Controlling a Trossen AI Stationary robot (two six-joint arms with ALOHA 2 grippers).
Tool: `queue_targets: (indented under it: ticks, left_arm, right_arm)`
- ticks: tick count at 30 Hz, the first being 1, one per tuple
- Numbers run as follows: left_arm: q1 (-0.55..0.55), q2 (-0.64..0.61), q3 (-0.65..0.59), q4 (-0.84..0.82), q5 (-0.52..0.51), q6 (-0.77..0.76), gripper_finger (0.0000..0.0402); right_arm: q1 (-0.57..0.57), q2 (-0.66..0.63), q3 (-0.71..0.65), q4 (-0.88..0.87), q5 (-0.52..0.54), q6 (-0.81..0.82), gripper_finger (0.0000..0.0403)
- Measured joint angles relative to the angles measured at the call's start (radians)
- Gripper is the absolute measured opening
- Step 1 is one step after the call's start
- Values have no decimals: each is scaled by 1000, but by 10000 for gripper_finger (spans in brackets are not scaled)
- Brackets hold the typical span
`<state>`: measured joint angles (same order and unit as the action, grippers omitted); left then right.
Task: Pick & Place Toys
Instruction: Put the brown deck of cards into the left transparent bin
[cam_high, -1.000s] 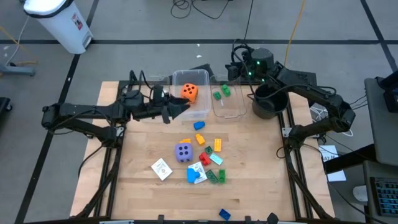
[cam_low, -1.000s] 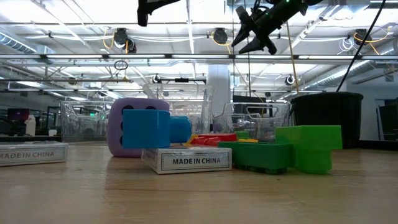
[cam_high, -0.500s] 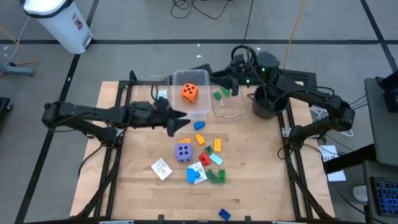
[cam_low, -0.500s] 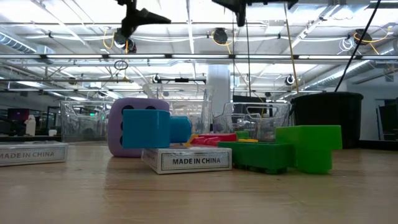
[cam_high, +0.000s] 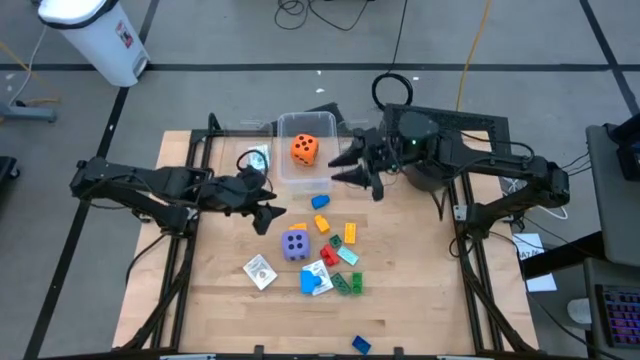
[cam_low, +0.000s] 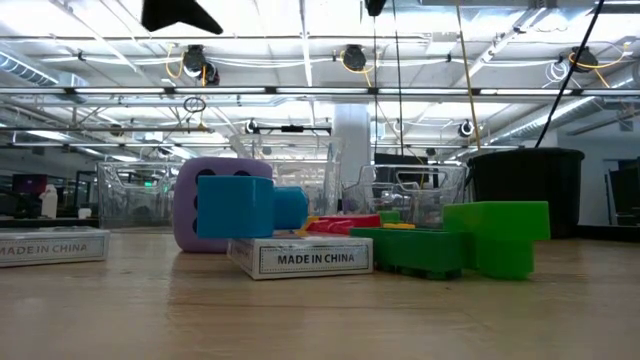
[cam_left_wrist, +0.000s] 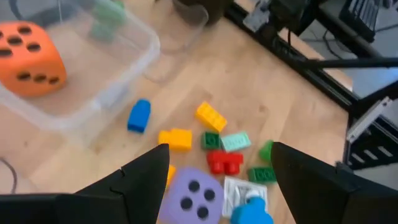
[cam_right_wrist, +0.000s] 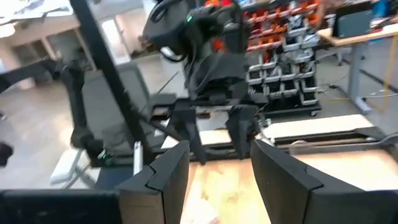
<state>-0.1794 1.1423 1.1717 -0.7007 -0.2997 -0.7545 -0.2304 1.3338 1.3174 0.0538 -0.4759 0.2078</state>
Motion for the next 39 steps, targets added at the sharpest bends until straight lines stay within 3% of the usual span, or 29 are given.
queue_targets:
  ticks: [13, 20, 27, 39]
  left_arm:
    - [-183, 179, -2, -133, 49, -278, 280]
    - [-256, 222, -2, -224, 106, -412, 280]
    - [-352, 218, -2, -292, 75, -686, 280]
    - [-522, 219, -2, -411, 40, -1195, 280]
  right_arm:
    - [138, 0, 0, -303, 8, -38, 159]
    - [222, 0, 0, -324, 241, 20, 160]
    - [267, 0, 0, -308, 497, 146, 160]
    - [272, 5, 0, -305, 527, 329, 160]
